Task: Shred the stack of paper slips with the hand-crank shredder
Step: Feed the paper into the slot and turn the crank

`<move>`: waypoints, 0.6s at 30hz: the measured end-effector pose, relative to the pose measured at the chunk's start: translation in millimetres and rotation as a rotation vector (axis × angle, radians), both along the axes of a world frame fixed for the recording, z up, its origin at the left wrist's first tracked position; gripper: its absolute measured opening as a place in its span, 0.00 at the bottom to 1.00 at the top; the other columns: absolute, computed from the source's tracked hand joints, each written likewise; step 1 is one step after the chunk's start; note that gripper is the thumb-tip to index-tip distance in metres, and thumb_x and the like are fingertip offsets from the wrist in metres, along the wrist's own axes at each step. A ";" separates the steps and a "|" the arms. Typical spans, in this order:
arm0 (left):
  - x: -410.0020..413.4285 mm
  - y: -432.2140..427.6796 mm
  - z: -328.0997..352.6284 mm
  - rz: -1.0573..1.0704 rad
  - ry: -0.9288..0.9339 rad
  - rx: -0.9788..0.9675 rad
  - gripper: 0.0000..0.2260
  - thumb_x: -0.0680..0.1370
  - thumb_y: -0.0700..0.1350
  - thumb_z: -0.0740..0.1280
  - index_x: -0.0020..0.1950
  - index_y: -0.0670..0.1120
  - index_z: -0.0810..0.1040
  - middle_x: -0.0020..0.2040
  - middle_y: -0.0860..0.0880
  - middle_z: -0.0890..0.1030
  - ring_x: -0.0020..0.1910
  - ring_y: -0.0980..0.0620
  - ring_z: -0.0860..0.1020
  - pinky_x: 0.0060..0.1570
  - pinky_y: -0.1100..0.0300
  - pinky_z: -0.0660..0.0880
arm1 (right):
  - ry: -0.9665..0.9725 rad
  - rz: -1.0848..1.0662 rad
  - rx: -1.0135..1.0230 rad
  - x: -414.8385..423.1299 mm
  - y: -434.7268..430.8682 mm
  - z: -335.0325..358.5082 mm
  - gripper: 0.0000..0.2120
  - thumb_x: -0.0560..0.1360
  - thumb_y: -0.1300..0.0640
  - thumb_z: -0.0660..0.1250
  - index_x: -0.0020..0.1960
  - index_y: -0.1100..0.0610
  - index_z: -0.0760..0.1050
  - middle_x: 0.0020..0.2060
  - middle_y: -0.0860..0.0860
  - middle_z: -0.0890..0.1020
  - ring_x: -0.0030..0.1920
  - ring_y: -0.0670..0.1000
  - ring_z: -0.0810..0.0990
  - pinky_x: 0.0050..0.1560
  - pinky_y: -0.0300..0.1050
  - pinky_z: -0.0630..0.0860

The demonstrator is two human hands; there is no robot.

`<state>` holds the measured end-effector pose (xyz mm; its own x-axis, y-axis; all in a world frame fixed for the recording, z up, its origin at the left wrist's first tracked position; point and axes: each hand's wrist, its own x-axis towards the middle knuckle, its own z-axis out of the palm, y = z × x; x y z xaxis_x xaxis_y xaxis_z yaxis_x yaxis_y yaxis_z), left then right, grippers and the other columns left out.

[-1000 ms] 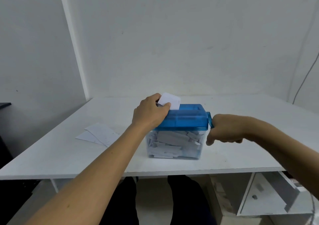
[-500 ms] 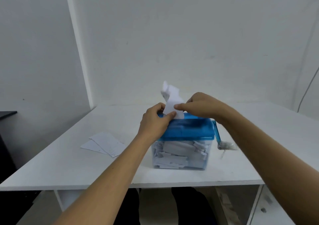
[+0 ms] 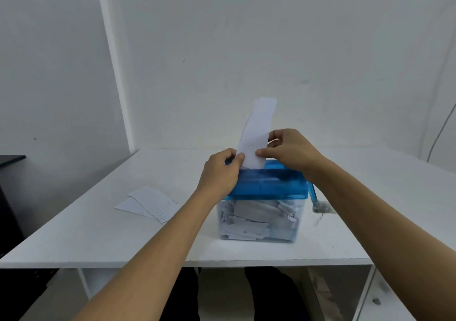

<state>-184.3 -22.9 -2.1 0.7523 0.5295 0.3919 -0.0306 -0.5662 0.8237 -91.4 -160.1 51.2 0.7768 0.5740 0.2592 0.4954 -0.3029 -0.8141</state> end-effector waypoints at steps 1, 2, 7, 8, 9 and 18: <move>-0.1 0.3 -0.2 -0.002 -0.002 -0.006 0.13 0.84 0.51 0.60 0.52 0.44 0.79 0.47 0.51 0.80 0.46 0.52 0.77 0.44 0.65 0.75 | -0.006 0.007 0.009 1.2 0.1 -0.8 0.11 0.75 0.56 0.75 0.55 0.55 0.79 0.45 0.48 0.85 0.42 0.45 0.81 0.38 0.36 0.70; -0.1 0.5 -0.4 -0.003 -0.006 -0.015 0.12 0.84 0.50 0.61 0.52 0.44 0.79 0.48 0.50 0.80 0.47 0.52 0.77 0.46 0.65 0.75 | -0.014 0.016 0.016 1.6 -0.2 -1.2 0.11 0.74 0.55 0.75 0.55 0.55 0.80 0.45 0.48 0.85 0.43 0.45 0.81 0.39 0.36 0.71; -1.9 1.2 -0.1 -0.002 -0.007 -0.048 0.07 0.83 0.48 0.64 0.53 0.47 0.79 0.50 0.50 0.80 0.48 0.52 0.77 0.44 0.66 0.74 | -0.110 0.105 -0.137 0.6 -2.1 -4.9 0.19 0.70 0.55 0.78 0.59 0.53 0.79 0.48 0.49 0.85 0.47 0.51 0.83 0.47 0.39 0.78; -2.2 0.9 0.1 -0.006 -0.011 -0.059 0.07 0.84 0.47 0.63 0.55 0.46 0.79 0.52 0.50 0.80 0.50 0.51 0.77 0.46 0.66 0.75 | -0.120 0.101 -0.141 1.2 -1.5 -6.4 0.20 0.71 0.56 0.78 0.61 0.54 0.78 0.49 0.49 0.85 0.48 0.51 0.83 0.47 0.39 0.78; -2.7 0.4 0.2 -0.007 -0.013 -0.066 0.08 0.84 0.47 0.63 0.57 0.46 0.79 0.54 0.50 0.81 0.52 0.50 0.78 0.47 0.65 0.75 | -0.132 0.094 -0.136 2.1 -1.0 -7.8 0.20 0.71 0.57 0.78 0.62 0.54 0.78 0.50 0.50 0.85 0.48 0.51 0.83 0.47 0.39 0.78; -4.1 -1.7 1.0 0.007 -0.010 -0.037 0.08 0.83 0.45 0.64 0.60 0.45 0.78 0.57 0.50 0.80 0.54 0.50 0.77 0.49 0.66 0.75 | -0.194 0.142 -0.136 4.6 -4.5 -8.3 0.14 0.75 0.59 0.73 0.60 0.52 0.78 0.49 0.50 0.85 0.48 0.50 0.84 0.52 0.43 0.80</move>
<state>-188.4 -24.6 -1.2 0.7444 0.5493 0.3796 -0.0353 -0.5354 0.8439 -86.8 -164.6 42.9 0.6296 0.7131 0.3085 0.6835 -0.3196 -0.6562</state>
